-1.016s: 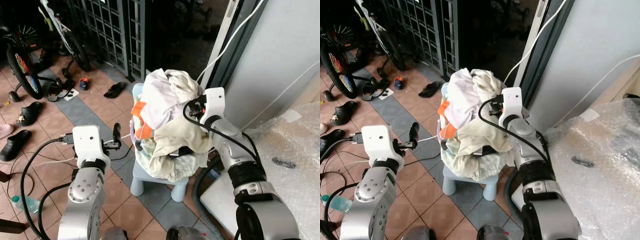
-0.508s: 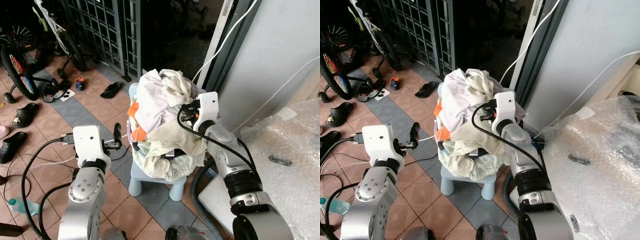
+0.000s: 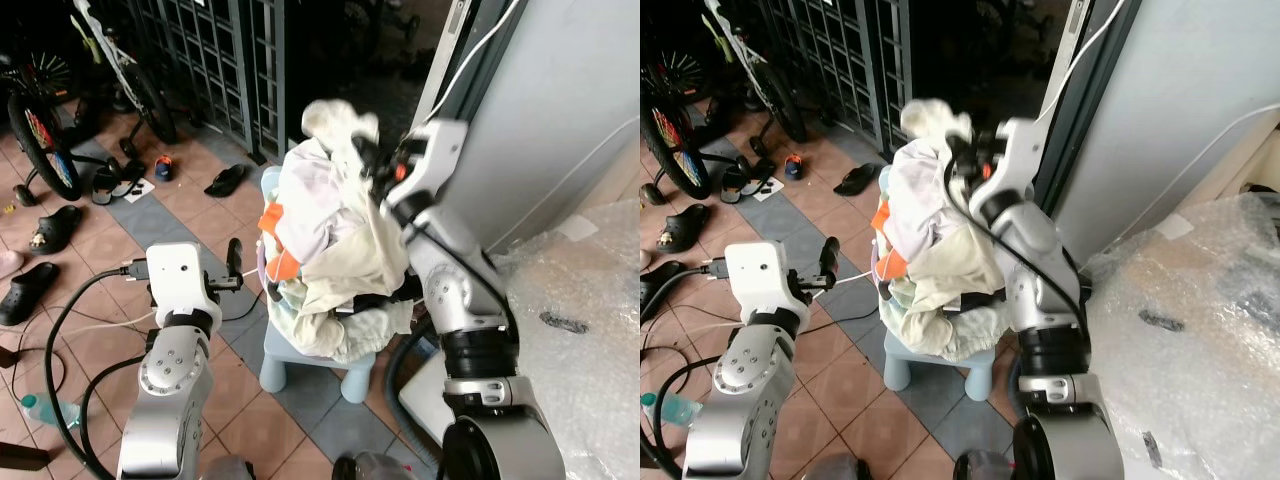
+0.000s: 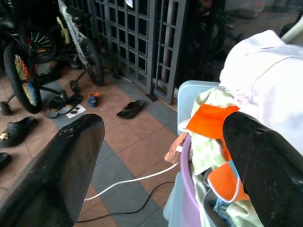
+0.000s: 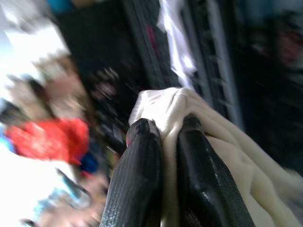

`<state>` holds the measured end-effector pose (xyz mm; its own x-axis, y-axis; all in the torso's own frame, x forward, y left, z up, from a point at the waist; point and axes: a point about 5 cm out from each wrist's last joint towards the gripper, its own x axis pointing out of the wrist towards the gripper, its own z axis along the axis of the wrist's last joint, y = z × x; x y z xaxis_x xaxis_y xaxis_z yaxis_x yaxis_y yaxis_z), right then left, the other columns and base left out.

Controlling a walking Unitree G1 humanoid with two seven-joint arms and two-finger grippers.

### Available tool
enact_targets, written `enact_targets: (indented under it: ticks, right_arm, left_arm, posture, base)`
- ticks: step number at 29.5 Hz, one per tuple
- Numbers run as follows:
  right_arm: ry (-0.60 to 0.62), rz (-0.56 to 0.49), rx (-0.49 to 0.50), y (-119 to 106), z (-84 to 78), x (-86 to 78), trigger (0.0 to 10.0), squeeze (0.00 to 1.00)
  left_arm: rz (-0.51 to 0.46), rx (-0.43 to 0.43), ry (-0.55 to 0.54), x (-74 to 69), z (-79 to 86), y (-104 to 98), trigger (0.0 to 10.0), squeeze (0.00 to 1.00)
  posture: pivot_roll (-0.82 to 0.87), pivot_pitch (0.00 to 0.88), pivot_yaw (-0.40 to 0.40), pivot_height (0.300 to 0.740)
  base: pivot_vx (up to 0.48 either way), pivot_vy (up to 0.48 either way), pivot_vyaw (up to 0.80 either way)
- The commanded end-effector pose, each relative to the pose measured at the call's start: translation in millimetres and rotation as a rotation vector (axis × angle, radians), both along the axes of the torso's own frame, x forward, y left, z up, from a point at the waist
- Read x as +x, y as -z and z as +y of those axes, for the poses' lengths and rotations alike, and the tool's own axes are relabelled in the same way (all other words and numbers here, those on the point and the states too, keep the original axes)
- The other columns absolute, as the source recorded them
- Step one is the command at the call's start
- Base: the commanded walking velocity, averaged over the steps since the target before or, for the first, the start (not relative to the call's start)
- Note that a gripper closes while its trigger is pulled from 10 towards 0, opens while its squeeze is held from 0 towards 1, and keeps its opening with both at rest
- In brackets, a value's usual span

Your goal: Clothes washing

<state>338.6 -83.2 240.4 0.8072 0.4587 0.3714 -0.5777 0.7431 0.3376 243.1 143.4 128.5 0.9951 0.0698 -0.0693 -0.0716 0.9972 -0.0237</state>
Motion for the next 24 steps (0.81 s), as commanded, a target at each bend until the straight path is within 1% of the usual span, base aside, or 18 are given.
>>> enact_targets:
  ticks: [1, 2, 3, 4, 5, 6, 7, 10, 12, 15, 17, 24]
  right_arm:
    - [-0.075, -0.065, 0.065, -21, 3.2, -9.1, 0.0, 0.00]
    - [-0.092, -0.077, 0.077, -27, 3.0, -12.8, 0.0, 0.00]
    - [-0.092, -0.077, 0.077, -27, 3.0, -12.8, 0.0, 0.00]
    - [-0.079, -0.101, 0.064, -33, 1.6, -16.8, 0.0, 0.00]
    - [-0.062, -0.122, 0.035, -35, 0.6, -18.7, 0.0, 0.00]
    - [-0.026, -0.157, -0.028, -37, -1.8, -21.9, 0.0, 0.00]
    - [-0.013, -0.164, -0.048, -36, -3.0, -23.7, 0.0, 0.00]
    - [0.024, -0.126, -0.073, -24, -10.8, -29.4, 0.0, 0.00]
    - [0.050, -0.079, -0.131, -4, -18.6, -36.1, 0.0, 0.00]
    - [0.086, -0.025, -0.182, 17, -27.4, -43.7, 0.0, 0.00]
    - [0.112, -0.019, -0.217, 22, -30.4, -45.9, 0.0, 0.00]
    - [0.153, -0.013, -0.232, 26, -33.0, -44.1, 0.0, 0.00]
  left_arm:
    - [0.007, 0.008, -0.008, 0.9, -1.6, 3, 10.0, 0.00]
    - [0.010, 0.013, -0.016, 1.2, -1.8, 4, 10.0, 0.00]
    - [0.010, 0.013, -0.016, 1.2, -1.8, 4, 10.0, 0.00]
    - [0.008, 0.018, -0.028, 2.1, -0.9, 4, 10.0, 0.00]
    - [0.005, 0.026, -0.040, 2.9, 0.2, 4, 10.0, 0.00]
    - [0.002, 0.035, -0.053, 4.0, 1.7, 3, 10.0, 0.00]
    - [-0.001, 0.038, -0.054, 4.8, 2.5, 3, 10.0, 0.00]
    - [-0.013, 0.051, -0.060, 7.1, 4.4, 2, 10.0, 0.00]
    - [-0.019, 0.060, -0.060, 9.1, 4.2, 2, 10.0, 0.00]
    - [-0.024, 0.066, -0.055, 11.9, 2.5, 1, 10.0, 0.00]
    - [-0.026, 0.069, -0.051, 13.2, 1.8, 1, 10.0, 0.00]
    - [-0.029, 0.075, -0.033, 15.4, 0.3, 1, 10.0, 0.00]
  posture:
    - [0.01, 0.000, -0.035, 0.740]
    - [0.01, 0.000, -0.035, 0.740]
    - [0.01, 0.000, -0.035, 0.740]
    - [0.02, 0.000, -0.031, 0.740]
    - [0.01, 0.000, -0.025, 0.740]
    - [0.01, 0.000, -0.023, 0.740]
    - [0.01, 0.000, -0.014, 0.740]
    - [0.00, 0.000, -0.008, 0.740]
    - [0.00, 0.000, 0.002, 0.740]
    - [-0.01, 0.000, 0.011, 0.740]
    - [-0.02, 0.000, 0.018, 0.740]
    - [-0.02, 0.000, 0.023, 0.740]
  base:
    - [0.000, 0.000, 0.00]
    - [0.000, 0.000, 0.00]
    - [0.000, 0.000, 0.00]
    - [0.000, 0.000, 0.00]
    - [0.000, 0.000, 0.00]
    - [0.000, 0.000, 0.00]
    - [0.000, 0.000, 0.00]
    - [0.000, 0.000, 0.00]
    - [0.000, 0.000, 0.00]
    - [-0.095, 0.000, 0.00]
    - [-0.302, 0.000, 0.00]
    - [-0.322, 0.000, 0.00]
